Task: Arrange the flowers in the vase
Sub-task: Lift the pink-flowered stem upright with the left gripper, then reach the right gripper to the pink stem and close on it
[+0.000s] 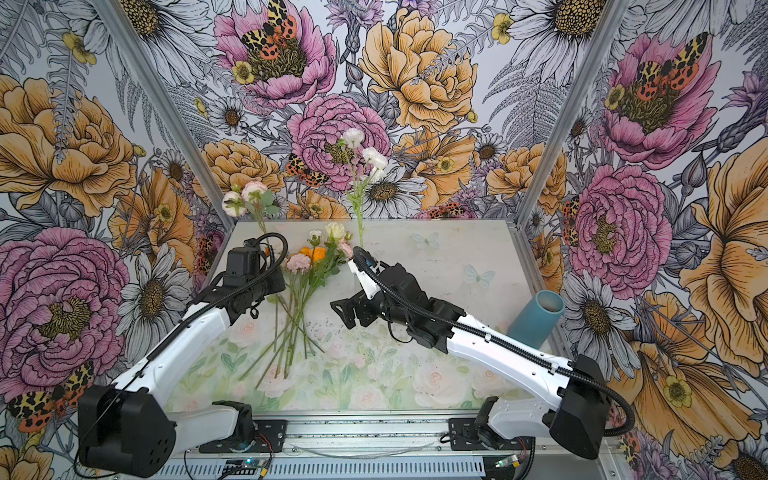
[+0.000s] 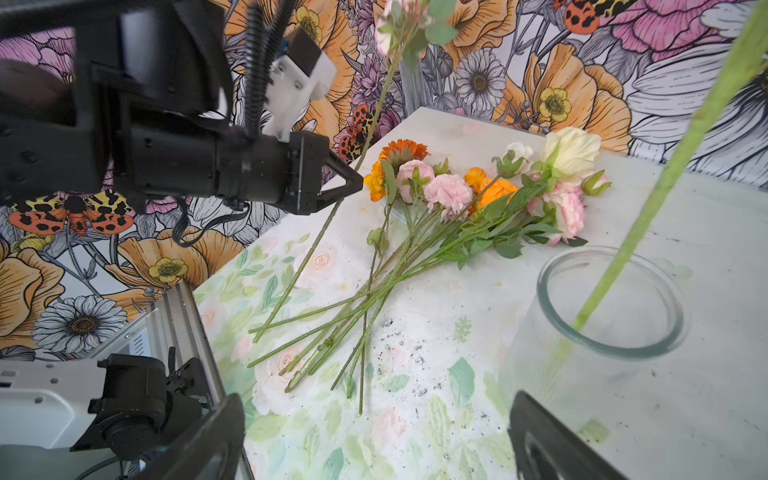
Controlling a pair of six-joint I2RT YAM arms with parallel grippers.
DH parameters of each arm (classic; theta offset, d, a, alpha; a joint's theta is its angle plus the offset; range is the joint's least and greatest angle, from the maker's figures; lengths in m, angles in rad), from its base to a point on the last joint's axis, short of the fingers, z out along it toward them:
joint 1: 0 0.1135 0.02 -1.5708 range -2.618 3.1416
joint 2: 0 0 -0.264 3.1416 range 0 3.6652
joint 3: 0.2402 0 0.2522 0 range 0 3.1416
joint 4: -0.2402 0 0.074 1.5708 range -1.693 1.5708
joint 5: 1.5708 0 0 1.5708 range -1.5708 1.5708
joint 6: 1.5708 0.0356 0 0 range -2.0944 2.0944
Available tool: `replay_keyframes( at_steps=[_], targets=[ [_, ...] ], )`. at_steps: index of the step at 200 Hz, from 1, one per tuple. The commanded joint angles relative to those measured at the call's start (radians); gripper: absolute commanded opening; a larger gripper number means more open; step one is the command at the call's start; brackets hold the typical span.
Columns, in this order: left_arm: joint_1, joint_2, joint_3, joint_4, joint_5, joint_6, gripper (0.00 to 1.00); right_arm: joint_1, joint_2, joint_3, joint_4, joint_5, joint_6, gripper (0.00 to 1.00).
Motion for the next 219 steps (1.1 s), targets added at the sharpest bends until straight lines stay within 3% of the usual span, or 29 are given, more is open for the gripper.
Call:
replay_keyframes(
  at_steps=[1, 28, 50, 68, 100, 161, 171, 219],
  targets=[
    [-0.059, -0.157, -0.085, 0.183, 0.056, 0.082, 0.00, -0.035, 0.056, 0.100, 0.043, -0.061, 0.057, 1.00],
    [-0.100, -0.348, -0.225, 0.364, 0.106, 0.099, 0.00, -0.050, 0.133, 0.227, 0.055, -0.121, 0.042, 0.99],
    [-0.131, -0.412, -0.263, 0.420, 0.138, 0.108, 0.00, -0.065, 0.212, 0.334, 0.066, -0.168, 0.034, 0.98],
    [-0.156, -0.422, -0.266, 0.458, 0.182, 0.112, 0.00, -0.069, 0.274, 0.422, 0.064, -0.189, 0.029, 0.95],
    [-0.235, -0.418, -0.255, 0.515, 0.140, 0.106, 0.00, -0.069, 0.364, 0.544, 0.064, -0.248, 0.034, 0.91],
    [-0.325, -0.389, -0.225, 0.550, 0.063, 0.107, 0.00, -0.051, 0.417, 0.589, 0.064, -0.292, 0.030, 0.76],
    [-0.325, -0.389, -0.229, 0.554, 0.062, 0.104, 0.00, -0.048, 0.419, 0.591, 0.063, -0.296, 0.028, 0.71],
    [-0.327, -0.402, -0.230, 0.551, 0.019, 0.092, 0.00, -0.042, 0.418, 0.593, 0.063, -0.301, 0.023, 0.13]
  ],
)
